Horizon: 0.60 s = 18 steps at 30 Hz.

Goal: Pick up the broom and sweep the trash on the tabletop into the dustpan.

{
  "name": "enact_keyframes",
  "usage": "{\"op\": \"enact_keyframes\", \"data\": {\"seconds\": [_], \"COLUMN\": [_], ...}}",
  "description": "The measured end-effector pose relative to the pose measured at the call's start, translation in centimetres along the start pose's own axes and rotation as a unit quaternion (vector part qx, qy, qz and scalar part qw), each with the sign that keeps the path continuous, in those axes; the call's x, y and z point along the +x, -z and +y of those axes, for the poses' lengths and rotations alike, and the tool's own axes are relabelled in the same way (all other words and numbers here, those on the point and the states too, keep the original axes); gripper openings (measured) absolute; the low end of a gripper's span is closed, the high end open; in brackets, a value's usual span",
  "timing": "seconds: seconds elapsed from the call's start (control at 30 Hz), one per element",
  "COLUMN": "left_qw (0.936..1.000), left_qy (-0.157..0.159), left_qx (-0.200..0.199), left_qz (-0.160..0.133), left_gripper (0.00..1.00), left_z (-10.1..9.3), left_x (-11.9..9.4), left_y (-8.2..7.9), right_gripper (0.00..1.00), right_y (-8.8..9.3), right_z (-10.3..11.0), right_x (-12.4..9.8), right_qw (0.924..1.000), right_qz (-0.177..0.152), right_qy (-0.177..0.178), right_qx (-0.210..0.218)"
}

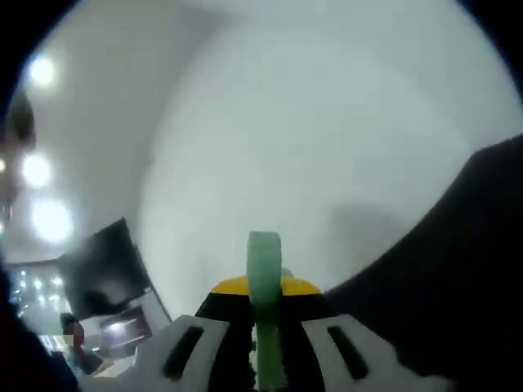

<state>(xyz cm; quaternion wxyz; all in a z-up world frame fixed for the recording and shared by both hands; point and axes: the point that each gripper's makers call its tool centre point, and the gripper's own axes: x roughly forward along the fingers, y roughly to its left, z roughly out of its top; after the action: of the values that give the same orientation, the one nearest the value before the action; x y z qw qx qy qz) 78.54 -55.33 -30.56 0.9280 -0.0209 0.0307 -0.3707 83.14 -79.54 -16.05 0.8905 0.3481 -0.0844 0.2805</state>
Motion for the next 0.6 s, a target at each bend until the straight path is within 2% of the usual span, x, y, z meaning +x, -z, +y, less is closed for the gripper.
{"op": "enact_keyframes", "data": {"seconds": [0.6], "left_qw": [1.0000], "left_qy": [-0.001], "left_qx": [-0.002], "left_qz": [0.001], "left_gripper": [0.25], "left_z": [0.16], "left_x": [-0.10], "left_y": [0.05], "right_gripper": [0.12], "right_y": [0.32], "right_z": [0.46], "right_x": [0.03], "right_qw": [0.9999], "right_qz": [-0.003], "right_qy": [0.003], "right_qx": [-0.011]}}
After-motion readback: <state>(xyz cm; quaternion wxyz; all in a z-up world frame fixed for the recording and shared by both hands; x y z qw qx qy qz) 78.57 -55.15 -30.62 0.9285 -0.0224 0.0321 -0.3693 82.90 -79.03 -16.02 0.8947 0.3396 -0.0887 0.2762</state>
